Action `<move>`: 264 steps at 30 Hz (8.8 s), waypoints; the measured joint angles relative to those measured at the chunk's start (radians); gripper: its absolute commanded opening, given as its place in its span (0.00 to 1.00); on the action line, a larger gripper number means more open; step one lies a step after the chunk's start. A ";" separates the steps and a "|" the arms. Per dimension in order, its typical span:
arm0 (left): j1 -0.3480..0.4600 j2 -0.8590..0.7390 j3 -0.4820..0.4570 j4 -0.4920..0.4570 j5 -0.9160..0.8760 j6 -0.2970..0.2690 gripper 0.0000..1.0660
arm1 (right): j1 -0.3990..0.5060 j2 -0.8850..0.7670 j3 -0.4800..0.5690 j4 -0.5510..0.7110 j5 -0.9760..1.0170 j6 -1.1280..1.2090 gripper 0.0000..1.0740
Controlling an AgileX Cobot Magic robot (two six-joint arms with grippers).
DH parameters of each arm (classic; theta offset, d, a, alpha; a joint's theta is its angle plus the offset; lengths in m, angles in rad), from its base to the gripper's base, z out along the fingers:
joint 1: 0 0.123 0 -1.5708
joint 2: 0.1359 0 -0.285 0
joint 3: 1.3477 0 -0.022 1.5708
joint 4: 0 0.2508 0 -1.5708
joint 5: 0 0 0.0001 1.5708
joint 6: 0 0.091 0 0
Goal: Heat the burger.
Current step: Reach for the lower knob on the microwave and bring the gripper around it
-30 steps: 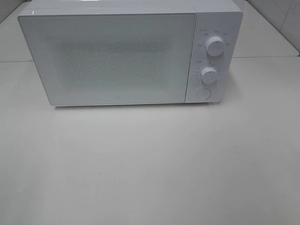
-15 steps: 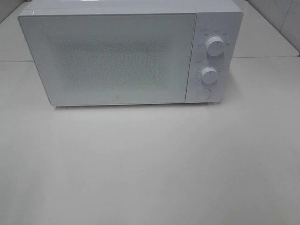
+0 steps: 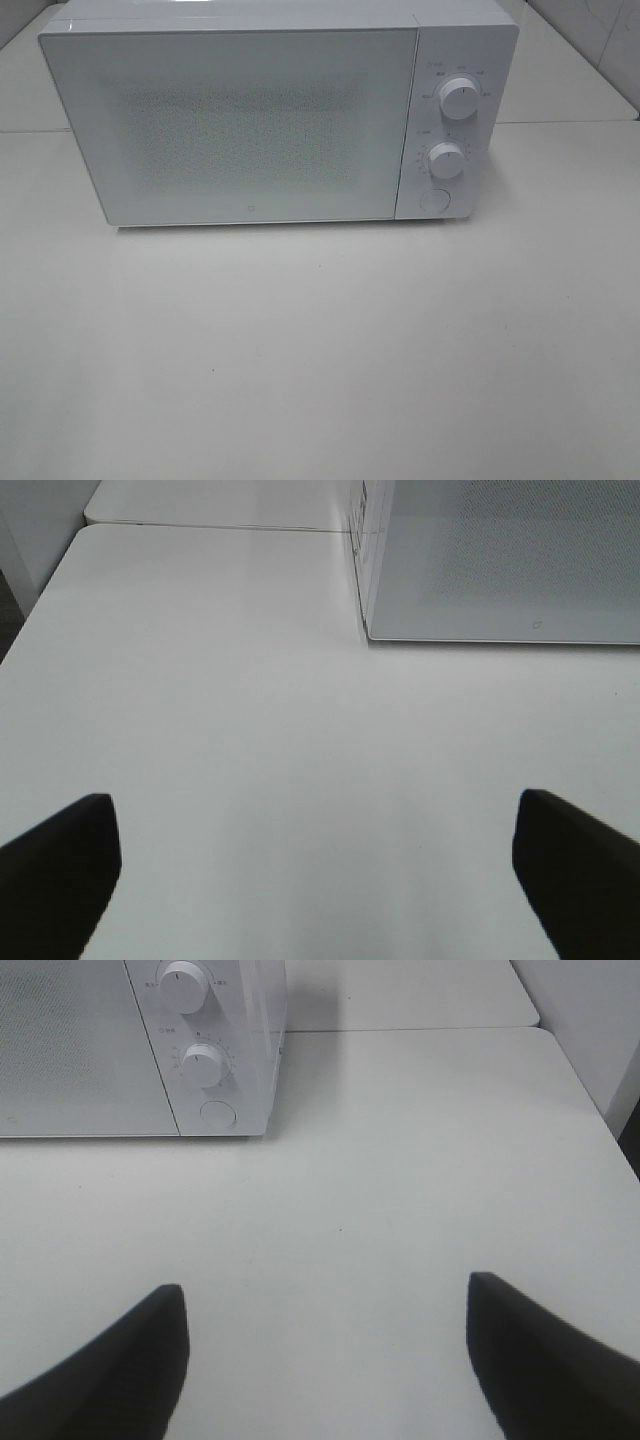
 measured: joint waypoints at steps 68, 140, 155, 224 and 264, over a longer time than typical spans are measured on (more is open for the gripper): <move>0.000 0.000 0.000 0.000 0.000 0.000 0.95 | 0.232 1.645 0.182 0.289 -2.172 -0.128 0.71; 0.000 0.000 0.000 0.001 0.000 0.000 0.95 | 0.392 2.007 -0.134 0.417 -2.177 -0.099 0.71; 0.000 0.000 0.000 0.001 0.000 0.000 0.95 | 0.392 2.043 -0.148 0.419 -2.176 -0.107 0.71; 0.000 0.000 0.000 0.001 0.000 0.000 0.95 | 0.394 2.043 -0.166 0.444 -2.141 1.502 0.25; 0.000 0.000 0.000 0.001 0.000 0.000 0.95 | 0.401 2.043 -0.165 0.393 -2.132 1.751 0.66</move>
